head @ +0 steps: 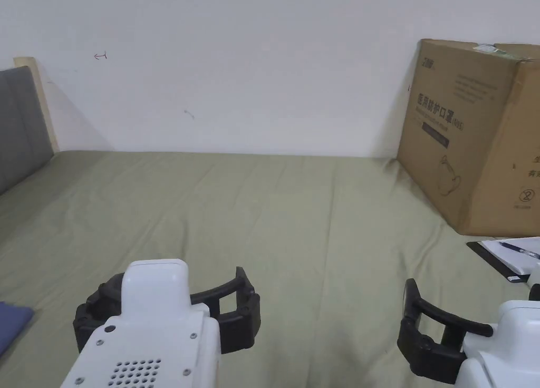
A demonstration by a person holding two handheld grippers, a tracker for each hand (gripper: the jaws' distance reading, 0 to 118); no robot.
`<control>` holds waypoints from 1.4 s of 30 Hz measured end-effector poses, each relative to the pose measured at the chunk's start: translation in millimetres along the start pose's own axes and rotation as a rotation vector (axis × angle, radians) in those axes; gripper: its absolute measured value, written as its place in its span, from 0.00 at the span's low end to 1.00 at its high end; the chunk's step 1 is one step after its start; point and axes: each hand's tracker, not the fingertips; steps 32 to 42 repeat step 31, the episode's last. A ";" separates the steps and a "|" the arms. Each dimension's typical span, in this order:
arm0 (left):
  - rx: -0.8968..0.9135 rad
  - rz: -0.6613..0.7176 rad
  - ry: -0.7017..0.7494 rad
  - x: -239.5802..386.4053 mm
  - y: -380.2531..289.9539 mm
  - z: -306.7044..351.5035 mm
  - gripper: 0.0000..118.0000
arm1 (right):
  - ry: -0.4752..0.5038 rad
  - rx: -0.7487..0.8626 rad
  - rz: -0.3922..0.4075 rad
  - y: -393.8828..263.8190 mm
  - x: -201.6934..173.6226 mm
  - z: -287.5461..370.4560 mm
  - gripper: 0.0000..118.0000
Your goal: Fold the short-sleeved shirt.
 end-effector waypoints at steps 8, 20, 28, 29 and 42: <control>-0.015 0.010 -0.014 2.7 -4.3 0.9 1.00 | 0.004 -0.019 0.002 -2.3 -1.1 -0.7 1.00; -0.021 0.020 0.029 0.4 -3.0 -2.7 1.00 | 0.004 -0.029 -0.007 -4.2 -0.2 -1.7 1.00; -0.029 0.032 -0.009 -0.3 -0.9 1.0 1.00 | 0.007 -0.040 -0.006 -5.3 -0.9 -2.4 1.00; -0.031 0.033 -0.017 -0.4 -0.6 0.6 1.00 | 0.007 -0.040 -0.007 -5.3 -0.8 -2.4 1.00; -0.022 0.022 0.013 3.0 -0.8 0.6 1.00 | 0.007 -0.038 -0.009 -5.4 -0.5 -2.2 1.00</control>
